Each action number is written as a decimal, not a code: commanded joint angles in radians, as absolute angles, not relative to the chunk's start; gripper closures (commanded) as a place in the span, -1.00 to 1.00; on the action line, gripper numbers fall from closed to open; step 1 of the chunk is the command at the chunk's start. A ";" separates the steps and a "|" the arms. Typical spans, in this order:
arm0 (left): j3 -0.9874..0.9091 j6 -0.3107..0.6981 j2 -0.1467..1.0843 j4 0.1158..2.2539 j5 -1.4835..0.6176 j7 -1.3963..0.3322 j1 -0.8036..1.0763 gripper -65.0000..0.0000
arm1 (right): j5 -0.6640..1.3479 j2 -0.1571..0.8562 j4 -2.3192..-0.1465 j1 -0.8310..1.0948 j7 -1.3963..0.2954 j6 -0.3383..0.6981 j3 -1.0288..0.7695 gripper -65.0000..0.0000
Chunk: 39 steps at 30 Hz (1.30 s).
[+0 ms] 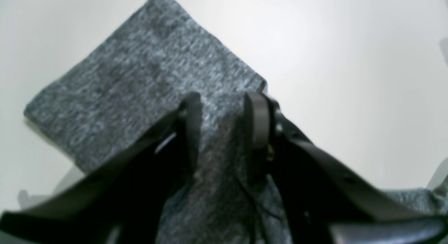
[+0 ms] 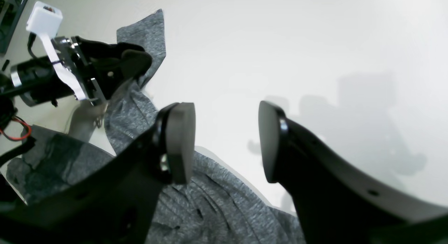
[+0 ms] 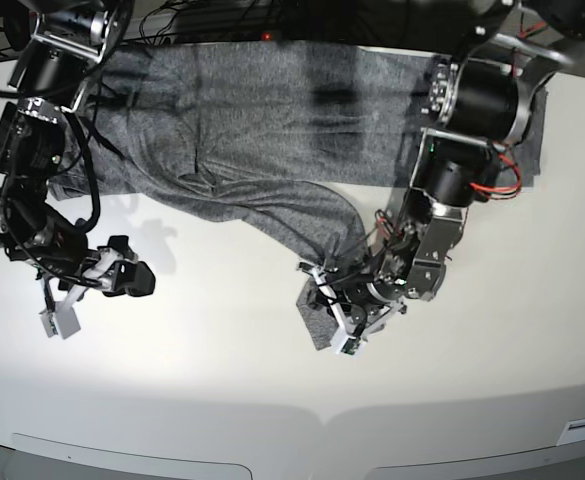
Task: Fold the T-shirt properly
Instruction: 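Drag the sleeve with the left gripper along the folded body and release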
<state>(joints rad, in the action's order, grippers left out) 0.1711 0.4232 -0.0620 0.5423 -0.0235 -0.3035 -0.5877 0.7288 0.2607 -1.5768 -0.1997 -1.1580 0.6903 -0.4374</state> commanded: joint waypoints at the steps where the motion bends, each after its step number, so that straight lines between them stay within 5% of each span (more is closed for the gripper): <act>1: 0.171 0.408 -0.045 0.536 -0.003 -0.355 -0.597 0.38 | 0.745 0.275 -1.594 -0.224 -1.143 0.698 -0.439 0.09; 23: 0.171 0.408 0.257 0.585 -0.140 -0.545 -0.397 0.38 | 0.745 0.274 -1.594 -0.224 -1.131 0.698 -0.439 0.09; 39: 0.171 0.414 0.300 1.098 -0.192 -0.772 -0.112 0.38 | 0.744 0.275 -1.594 -0.233 -1.131 0.698 -0.439 0.09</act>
<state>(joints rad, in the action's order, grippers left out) 0.1570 0.4179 0.2913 1.1324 -0.2508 -0.5575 -0.1581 0.7288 0.2607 -1.5768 -0.2104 -1.1503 0.6903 -0.4370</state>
